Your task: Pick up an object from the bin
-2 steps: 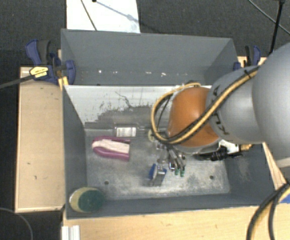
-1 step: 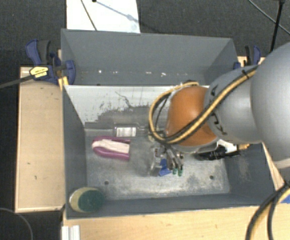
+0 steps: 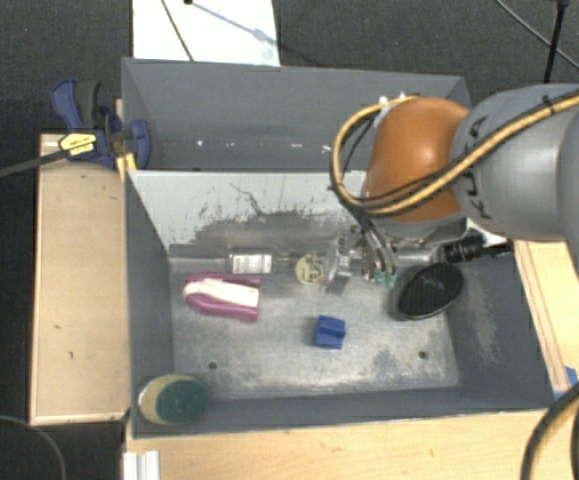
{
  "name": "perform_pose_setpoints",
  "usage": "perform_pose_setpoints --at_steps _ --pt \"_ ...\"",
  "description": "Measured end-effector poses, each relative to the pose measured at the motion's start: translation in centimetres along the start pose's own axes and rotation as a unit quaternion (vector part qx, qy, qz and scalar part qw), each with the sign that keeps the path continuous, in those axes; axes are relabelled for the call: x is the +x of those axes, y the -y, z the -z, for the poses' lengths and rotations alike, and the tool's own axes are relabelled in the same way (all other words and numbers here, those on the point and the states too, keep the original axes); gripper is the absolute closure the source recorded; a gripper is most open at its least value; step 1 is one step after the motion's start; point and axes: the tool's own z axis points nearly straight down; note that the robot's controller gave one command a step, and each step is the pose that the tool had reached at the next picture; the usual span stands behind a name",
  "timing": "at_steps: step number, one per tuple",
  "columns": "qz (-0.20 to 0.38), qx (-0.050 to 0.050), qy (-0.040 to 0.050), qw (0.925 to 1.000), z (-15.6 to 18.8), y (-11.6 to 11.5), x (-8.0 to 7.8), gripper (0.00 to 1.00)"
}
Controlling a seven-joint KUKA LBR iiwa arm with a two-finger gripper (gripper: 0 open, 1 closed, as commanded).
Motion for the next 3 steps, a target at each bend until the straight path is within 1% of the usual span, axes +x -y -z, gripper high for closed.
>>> perform_pose_setpoints --at_steps 1,2,3 --pt "-0.002 0.001 -0.0069 1.0 -1.7 -0.3 0.1 1.0" --pt "0.001 -0.001 -0.001 1.0 7.8 -0.6 0.0 1.0" --pt "-0.049 0.001 -0.0078 0.9987 2.5 -2.5 1.5 1.0"
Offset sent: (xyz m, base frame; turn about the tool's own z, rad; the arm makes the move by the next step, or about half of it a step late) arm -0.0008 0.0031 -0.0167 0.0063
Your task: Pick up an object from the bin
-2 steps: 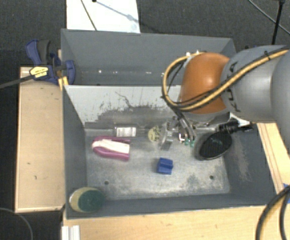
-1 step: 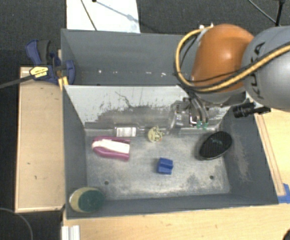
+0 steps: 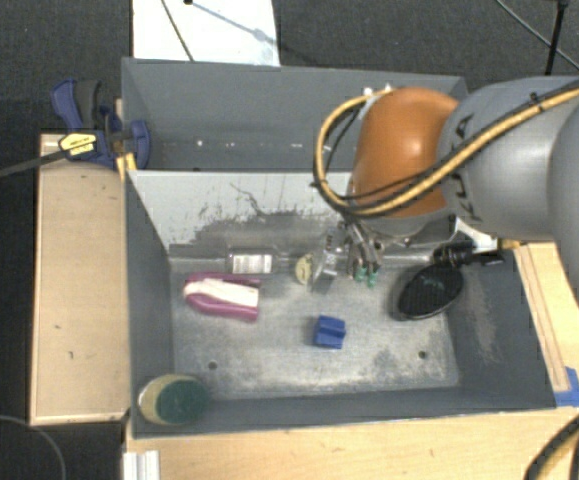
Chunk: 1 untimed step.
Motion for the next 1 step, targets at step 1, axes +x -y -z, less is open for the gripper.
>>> perform_pose_setpoints --at_steps 1 --pt "-0.158 0.0 -0.0001 0.9874 -1.49 -1.15 0.84 1.0"
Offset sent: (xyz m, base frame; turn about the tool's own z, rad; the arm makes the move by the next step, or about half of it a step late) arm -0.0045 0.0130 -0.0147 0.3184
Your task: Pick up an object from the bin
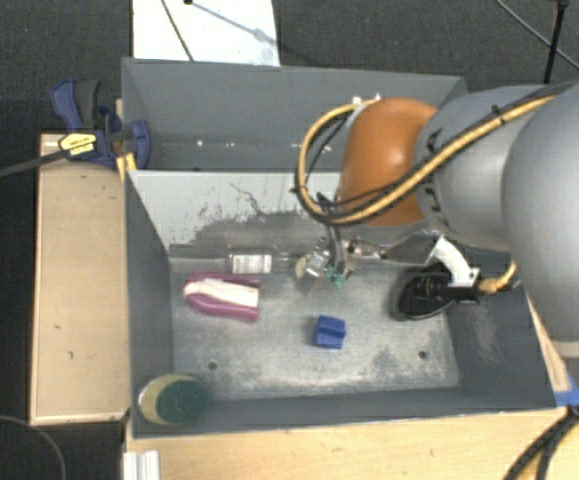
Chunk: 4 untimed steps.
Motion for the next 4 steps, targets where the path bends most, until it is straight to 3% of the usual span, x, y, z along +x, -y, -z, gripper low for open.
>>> perform_pose_setpoints --at_steps 1,2,3,4 --pt "0.0 0.0 0.0006 1.0 0.0 0.0 -0.1 0.0" --pt "-0.105 0.001 0.0003 0.9944 -5.1 7.9 4.4 0.0" --pt "-0.106 -0.001 0.0012 0.9943 -4.9 7.7 4.4 1.0" --pt "-0.112 -0.004 0.0037 0.9937 11.0 5.4 4.9 1.0"
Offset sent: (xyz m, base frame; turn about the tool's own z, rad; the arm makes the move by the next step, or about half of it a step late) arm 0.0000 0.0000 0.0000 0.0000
